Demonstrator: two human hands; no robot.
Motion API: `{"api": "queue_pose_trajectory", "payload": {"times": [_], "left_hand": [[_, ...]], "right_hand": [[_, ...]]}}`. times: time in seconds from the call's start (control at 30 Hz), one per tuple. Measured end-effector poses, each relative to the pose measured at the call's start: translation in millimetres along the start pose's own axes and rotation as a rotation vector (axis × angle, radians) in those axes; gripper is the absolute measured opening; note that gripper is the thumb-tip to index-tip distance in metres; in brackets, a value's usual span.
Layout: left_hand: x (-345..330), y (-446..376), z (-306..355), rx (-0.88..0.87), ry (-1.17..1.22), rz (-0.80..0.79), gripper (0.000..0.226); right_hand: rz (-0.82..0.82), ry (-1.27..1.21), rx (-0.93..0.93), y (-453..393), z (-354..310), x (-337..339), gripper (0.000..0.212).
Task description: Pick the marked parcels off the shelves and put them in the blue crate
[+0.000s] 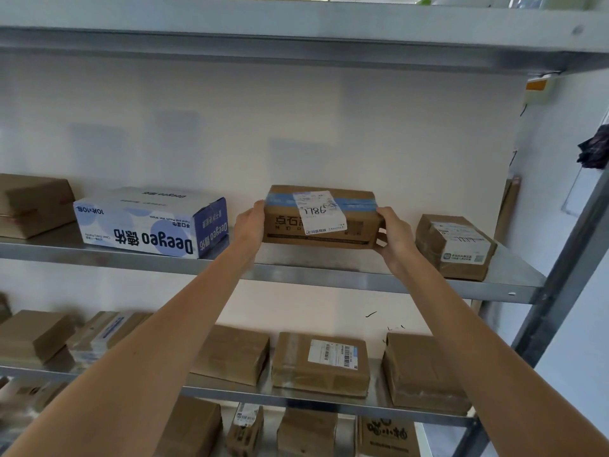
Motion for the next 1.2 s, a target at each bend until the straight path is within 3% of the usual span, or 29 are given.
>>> {"api": "queue_pose_trajectory", "payload": {"times": [0.1, 0.2, 0.3, 0.5, 0.6, 0.7, 0.8, 0.93, 1.07, 1.2], "left_hand": [[-1.7, -0.5, -1.4, -0.051, -0.083, 0.023, 0.029], [-7.4, 0.7, -6.0, -0.045, -0.162, -0.020, 0.026], [-13.0, 1.6, -17.3, -0.003, -0.180, -0.056, 0.035], [-23.3, 9.1, -23.8, 0.024, -0.199, 0.001, 0.060], [-12.1, 20.6, -18.6, -0.119, 0.017, 0.148, 0.046], [27.9, 31.8, -4.7, -0.409, 0.087, 0.354, 0.029], [71.3, 30.5, -2.2, -0.560, 0.006, 0.419, 0.024], [131.2, 14.2, -15.8, -0.673, -0.142, 0.559, 0.029], [202.5, -17.8, -36.0, -0.627, -0.275, 0.735, 0.034], [261.1, -52.8, -71.4, -0.522, -0.204, 0.724, 0.036]], "right_hand": [[0.017, 0.078, -0.007, -2.2, 9.7, 4.3, 0.027], [0.135, 0.280, -0.041, -8.3, 18.8, 10.2, 0.031], [0.166, 0.436, -0.065, -13.0, 26.8, 16.4, 0.035], [0.182, 0.476, -0.079, -20.5, 36.8, 16.9, 0.050], [0.276, 0.532, 0.178, -19.1, 29.6, 20.6, 0.051], [0.370, 0.571, 0.527, -2.1, 14.0, 1.3, 0.054], [0.259, 0.581, 0.717, 23.6, 14.8, -46.2, 0.051], [-0.007, 0.525, 0.790, 50.8, 42.3, -118.3, 0.043], [-0.095, 0.534, 0.703, 60.2, 79.0, -183.8, 0.041], [-0.091, 0.410, 0.555, 58.5, 115.8, -242.4, 0.040]]}}
Point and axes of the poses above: each hand's wrist, its own y-axis away from the middle knuckle, its own x-axis out of the back of the hand, z = x × y, the point moved 2 cm from there along -y, towards the middle knuckle, and after that the axes turned 6 degrees about -y, right-handed, at the moved point
